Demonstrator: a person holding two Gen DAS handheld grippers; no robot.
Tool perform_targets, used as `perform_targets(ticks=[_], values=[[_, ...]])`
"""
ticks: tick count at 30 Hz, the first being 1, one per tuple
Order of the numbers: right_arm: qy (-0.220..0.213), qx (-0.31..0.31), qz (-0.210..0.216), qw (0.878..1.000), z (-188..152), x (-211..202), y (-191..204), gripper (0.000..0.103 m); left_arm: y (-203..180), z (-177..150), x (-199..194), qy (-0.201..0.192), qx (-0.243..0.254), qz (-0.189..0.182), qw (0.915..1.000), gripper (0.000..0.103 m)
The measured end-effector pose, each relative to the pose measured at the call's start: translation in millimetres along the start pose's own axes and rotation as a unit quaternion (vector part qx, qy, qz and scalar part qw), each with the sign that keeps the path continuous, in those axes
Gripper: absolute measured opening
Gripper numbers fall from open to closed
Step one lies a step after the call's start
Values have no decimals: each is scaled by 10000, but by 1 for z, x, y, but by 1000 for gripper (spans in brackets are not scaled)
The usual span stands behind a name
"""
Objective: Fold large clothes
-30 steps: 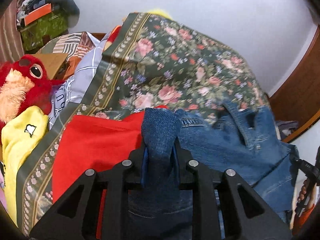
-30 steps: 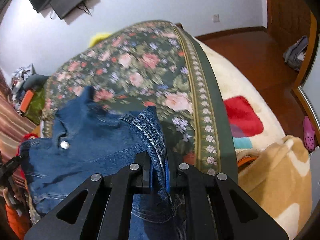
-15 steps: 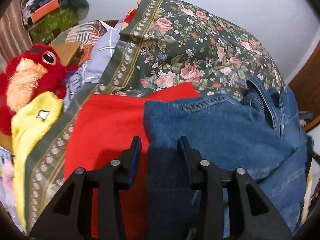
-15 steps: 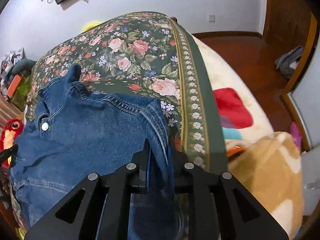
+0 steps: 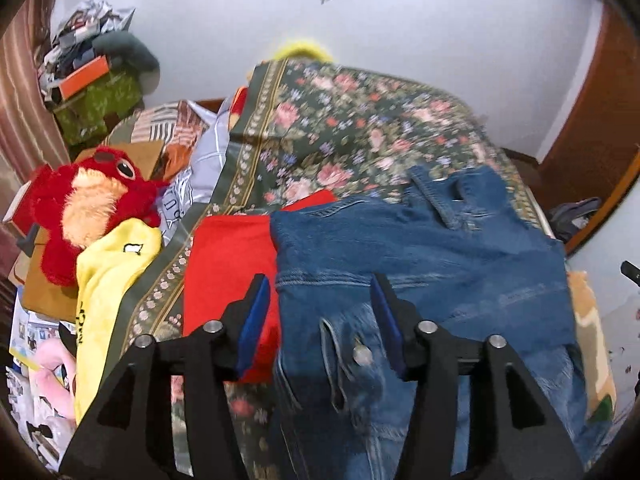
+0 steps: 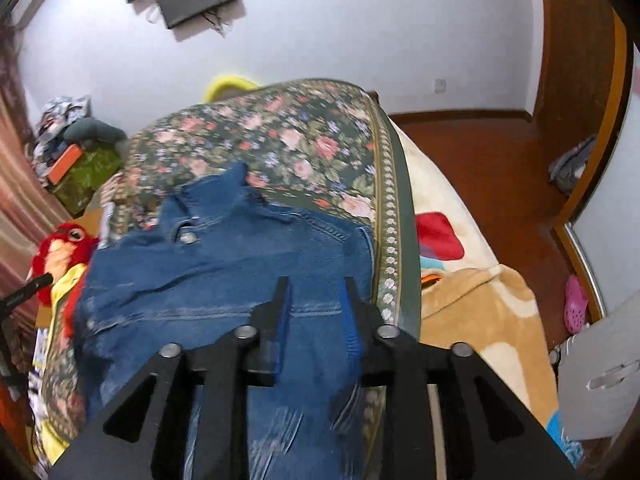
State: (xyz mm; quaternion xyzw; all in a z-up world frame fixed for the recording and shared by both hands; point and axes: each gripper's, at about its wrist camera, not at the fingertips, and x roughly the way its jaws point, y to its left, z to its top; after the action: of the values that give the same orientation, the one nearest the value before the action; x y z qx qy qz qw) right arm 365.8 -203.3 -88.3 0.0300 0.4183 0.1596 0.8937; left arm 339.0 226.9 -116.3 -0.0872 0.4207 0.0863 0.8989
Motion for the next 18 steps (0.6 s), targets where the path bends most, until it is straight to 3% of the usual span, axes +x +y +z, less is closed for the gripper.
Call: perform_targets(ticks=[6, 12, 18], values=[[-233, -265, 47, 9994, -20, -39, 17, 55, -7, -30, -46, -160, 168, -141, 9996, 59], [-111, -450, 60, 9989, -49, -51, 27, 56, -4, -74, -60, 5, 208, -230, 9995, 67], [318, -230, 189, 9991, -90, -49, 19, 56, 8, -134, -43, 655, -65, -285, 9974, 67]])
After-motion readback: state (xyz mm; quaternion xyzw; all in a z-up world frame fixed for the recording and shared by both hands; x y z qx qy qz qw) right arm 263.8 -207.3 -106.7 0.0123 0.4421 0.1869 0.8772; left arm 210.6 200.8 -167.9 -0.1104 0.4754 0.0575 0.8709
